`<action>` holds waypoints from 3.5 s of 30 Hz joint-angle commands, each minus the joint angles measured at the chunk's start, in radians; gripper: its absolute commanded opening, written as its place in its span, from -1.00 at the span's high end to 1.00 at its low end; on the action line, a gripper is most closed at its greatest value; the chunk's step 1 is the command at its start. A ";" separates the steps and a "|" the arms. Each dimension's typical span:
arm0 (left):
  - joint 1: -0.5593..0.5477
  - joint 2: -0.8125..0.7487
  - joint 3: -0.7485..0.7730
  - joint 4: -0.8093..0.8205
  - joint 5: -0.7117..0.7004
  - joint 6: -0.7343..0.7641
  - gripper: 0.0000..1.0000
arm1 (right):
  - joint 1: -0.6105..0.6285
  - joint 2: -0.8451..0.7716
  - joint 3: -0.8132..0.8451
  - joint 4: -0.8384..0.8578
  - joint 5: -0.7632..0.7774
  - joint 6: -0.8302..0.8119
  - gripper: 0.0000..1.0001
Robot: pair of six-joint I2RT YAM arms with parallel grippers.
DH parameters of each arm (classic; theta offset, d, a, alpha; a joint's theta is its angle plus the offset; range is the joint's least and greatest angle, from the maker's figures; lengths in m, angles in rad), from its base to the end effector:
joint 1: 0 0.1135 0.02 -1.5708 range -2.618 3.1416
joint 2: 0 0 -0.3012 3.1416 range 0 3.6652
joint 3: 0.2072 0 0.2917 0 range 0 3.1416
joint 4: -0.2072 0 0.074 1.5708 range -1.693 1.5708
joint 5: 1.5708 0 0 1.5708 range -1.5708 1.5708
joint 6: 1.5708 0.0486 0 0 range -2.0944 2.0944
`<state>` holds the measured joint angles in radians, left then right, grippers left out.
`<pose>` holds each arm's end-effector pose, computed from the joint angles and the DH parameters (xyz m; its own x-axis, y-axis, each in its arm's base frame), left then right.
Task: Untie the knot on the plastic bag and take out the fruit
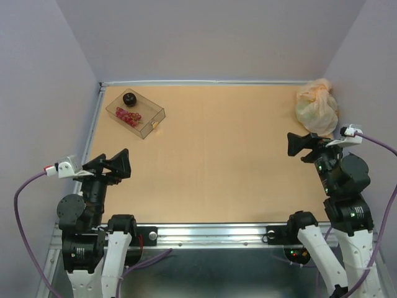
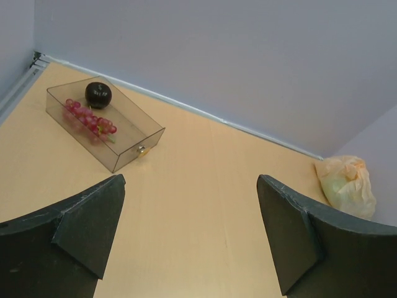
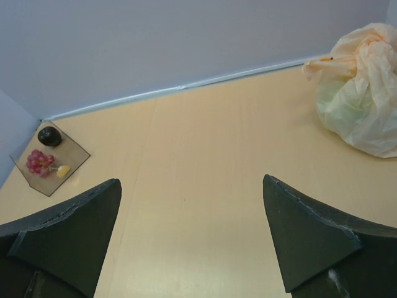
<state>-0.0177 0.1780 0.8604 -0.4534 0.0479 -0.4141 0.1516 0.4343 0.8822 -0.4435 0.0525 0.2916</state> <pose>0.0265 -0.0028 0.4212 0.1819 -0.4052 -0.8960 0.1502 0.9119 -0.3819 0.0998 0.0127 0.4185 -0.0243 0.2867 -0.9577 -0.0960 0.9529 0.2877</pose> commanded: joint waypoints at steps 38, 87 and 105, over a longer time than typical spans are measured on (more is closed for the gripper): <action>-0.133 0.288 0.012 0.025 0.142 -0.198 -0.96 | -0.316 1.560 0.747 0.077 0.569 0.465 -1.00; -0.468 0.906 0.074 0.334 0.109 -0.132 -0.93 | 0.698 0.750 -0.052 0.029 0.219 0.236 -0.58; -0.688 1.459 0.497 0.279 -0.103 -0.172 -0.91 | 0.615 0.817 0.074 0.058 0.382 0.150 -0.78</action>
<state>-0.6796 1.5913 1.2858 -0.1551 0.0132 -0.5751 0.7792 1.2598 0.8951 -0.4316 0.4366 0.4671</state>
